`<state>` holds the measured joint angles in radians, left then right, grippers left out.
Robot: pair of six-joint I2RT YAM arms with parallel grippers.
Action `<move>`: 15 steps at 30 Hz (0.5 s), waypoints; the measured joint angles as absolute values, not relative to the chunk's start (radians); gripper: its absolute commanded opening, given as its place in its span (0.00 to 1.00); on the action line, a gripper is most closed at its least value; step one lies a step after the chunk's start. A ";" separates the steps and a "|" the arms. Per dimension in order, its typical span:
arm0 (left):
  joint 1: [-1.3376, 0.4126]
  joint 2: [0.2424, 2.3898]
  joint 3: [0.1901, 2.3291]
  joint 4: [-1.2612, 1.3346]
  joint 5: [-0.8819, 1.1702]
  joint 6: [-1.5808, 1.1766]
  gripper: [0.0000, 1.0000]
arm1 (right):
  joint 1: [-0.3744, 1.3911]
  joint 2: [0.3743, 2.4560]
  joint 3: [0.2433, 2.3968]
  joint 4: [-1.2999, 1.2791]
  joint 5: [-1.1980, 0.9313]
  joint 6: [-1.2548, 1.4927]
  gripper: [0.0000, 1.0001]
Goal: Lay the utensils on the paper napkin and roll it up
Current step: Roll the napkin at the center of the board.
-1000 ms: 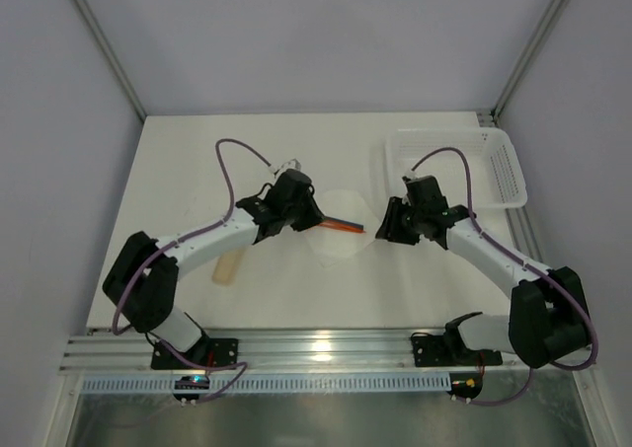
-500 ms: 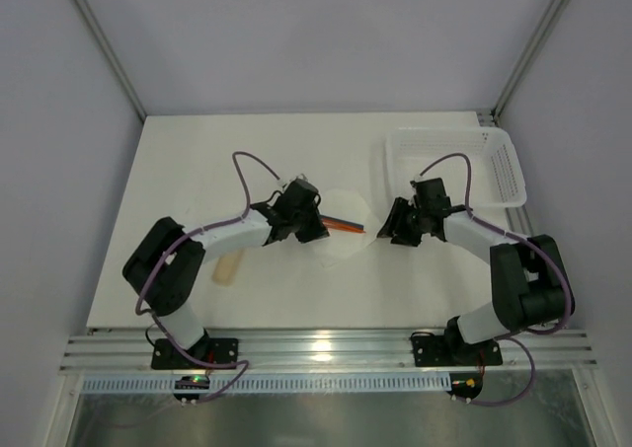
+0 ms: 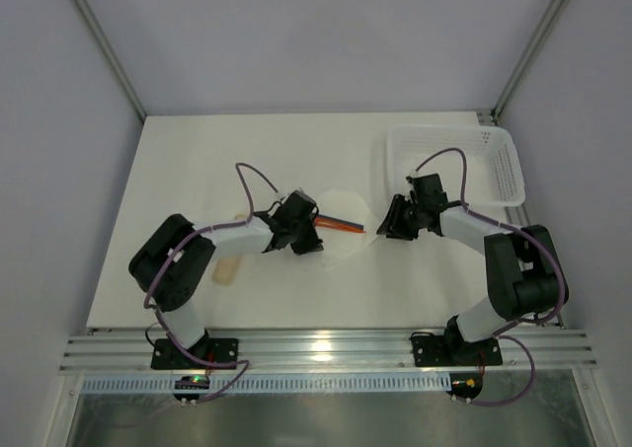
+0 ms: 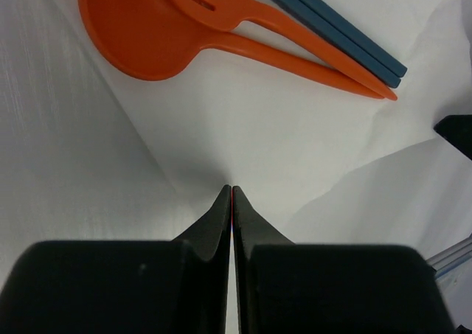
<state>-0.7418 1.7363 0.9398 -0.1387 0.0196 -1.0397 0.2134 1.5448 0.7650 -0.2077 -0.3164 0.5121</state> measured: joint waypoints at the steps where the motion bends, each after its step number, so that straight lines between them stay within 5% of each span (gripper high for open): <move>1: -0.742 1.737 0.937 -0.138 0.020 -1.040 0.00 | 0.213 1.544 0.765 -0.206 -0.316 0.509 0.39; 15: -0.748 1.718 0.858 -0.047 -0.002 -1.065 0.00 | 0.241 1.427 0.749 -0.202 -0.286 0.503 0.47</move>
